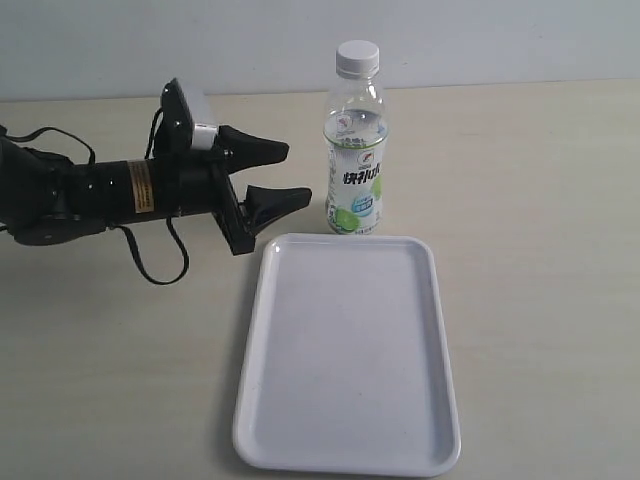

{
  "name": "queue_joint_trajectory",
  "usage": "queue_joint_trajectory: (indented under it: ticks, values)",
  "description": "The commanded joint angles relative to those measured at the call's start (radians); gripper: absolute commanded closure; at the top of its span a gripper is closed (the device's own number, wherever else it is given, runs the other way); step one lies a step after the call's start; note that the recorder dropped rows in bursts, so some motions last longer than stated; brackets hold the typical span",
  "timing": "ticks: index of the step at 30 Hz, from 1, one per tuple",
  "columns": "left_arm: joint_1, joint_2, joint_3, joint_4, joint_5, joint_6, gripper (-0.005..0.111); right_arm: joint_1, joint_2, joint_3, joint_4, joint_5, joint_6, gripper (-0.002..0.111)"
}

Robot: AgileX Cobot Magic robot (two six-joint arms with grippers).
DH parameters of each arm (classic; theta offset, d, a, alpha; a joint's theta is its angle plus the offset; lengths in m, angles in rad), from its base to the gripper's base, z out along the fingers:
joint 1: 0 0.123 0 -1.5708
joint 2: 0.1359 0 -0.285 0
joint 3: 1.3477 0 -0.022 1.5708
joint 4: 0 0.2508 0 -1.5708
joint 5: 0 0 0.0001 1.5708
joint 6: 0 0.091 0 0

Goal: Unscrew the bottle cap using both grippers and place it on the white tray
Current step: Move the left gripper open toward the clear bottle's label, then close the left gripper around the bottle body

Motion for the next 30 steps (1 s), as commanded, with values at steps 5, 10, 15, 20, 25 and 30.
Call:
queue_joint_trajectory:
  ticks: [5,10,15,20,25,30]
  values:
    - [-0.038,0.031,-0.025,-0.098,0.002,0.023,0.032,-0.006,-0.007,0.005,-0.001,-0.013,-0.005,0.108]
    - [-0.068,0.073,-0.049,-0.098,0.002,0.023,0.023,-0.006,-0.007,0.005,-0.001,-0.013,-0.005,0.108]
    - [-0.094,0.115,-0.086,-0.166,0.004,0.023,0.023,-0.006,-0.007,0.005,-0.001,-0.013,-0.005,0.108]
    - [-0.117,0.172,-0.146,-0.224,0.004,0.023,0.023,-0.006,-0.007,0.005,-0.001,-0.013,-0.005,0.108]
    - [-0.117,0.186,-0.171,-0.220,-0.008,0.023,0.023,-0.006,-0.007,0.005,-0.001,-0.020,-0.005,0.108]
    - [-0.118,0.190,-0.206,-0.225,-0.004,0.016,0.023,-0.006,-0.007,0.005,-0.001,-0.014,-0.005,0.108]
